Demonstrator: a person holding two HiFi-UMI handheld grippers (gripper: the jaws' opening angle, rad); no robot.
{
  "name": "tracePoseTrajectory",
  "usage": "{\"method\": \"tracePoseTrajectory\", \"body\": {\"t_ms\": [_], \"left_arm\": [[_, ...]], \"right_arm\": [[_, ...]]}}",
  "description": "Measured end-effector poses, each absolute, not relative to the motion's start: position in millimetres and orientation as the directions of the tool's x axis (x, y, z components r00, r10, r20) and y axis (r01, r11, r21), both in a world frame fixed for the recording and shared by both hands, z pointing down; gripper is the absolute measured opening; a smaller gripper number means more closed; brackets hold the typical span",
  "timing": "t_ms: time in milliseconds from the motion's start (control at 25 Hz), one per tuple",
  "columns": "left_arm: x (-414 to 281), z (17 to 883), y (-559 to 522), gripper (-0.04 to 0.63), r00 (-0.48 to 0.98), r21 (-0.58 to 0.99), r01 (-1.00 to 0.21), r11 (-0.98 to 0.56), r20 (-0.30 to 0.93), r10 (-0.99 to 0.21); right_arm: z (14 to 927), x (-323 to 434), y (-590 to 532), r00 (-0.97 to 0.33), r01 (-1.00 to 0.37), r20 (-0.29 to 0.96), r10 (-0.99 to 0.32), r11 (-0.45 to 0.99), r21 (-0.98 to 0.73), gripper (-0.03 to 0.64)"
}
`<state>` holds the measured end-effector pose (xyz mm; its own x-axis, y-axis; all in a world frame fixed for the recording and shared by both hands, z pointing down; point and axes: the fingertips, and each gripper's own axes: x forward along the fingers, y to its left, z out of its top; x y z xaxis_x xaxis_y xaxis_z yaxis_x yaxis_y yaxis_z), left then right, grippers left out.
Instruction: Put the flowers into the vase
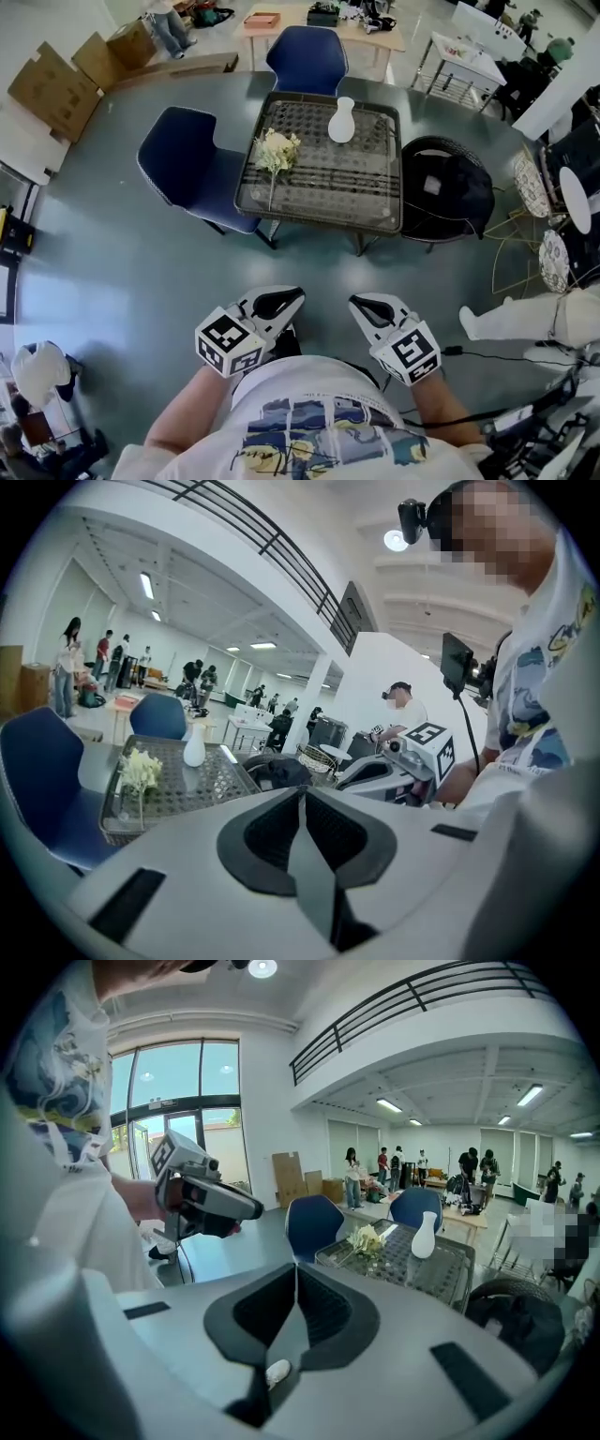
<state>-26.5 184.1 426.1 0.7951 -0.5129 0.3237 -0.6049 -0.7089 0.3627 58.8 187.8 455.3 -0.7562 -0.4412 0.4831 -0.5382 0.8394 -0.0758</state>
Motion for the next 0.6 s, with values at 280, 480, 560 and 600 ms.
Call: {"method": "tracePoseTrajectory", "body": {"t_ms": [280, 480, 560, 600], "left_arm": [[-114, 453, 79, 0.062, 0.770, 0.380, -0.633, -0.674, 0.401, -0.497], [-145, 477, -2, 0.104, 0.731, 0.414, -0.679, -0.606, 0.447, -0.515], [-149, 481, -34, 0.118, 0.734, 0.441, -0.678, -0.588, 0.445, -0.513], [-149, 482, -50, 0.126, 0.738, 0.459, -0.674, -0.578, 0.443, -0.509]], "right_arm": [[450, -3, 104, -0.717, -0.616, 0.457, -0.527, 0.785, -0.061, 0.016], [452, -12, 66, -0.700, -0.633, 0.475, -0.534, 0.771, -0.066, 0.047], [453, -10, 49, -0.694, -0.642, 0.483, -0.534, 0.763, -0.079, 0.058], [452, -8, 40, -0.693, -0.645, 0.485, -0.533, 0.759, -0.088, 0.061]]}}
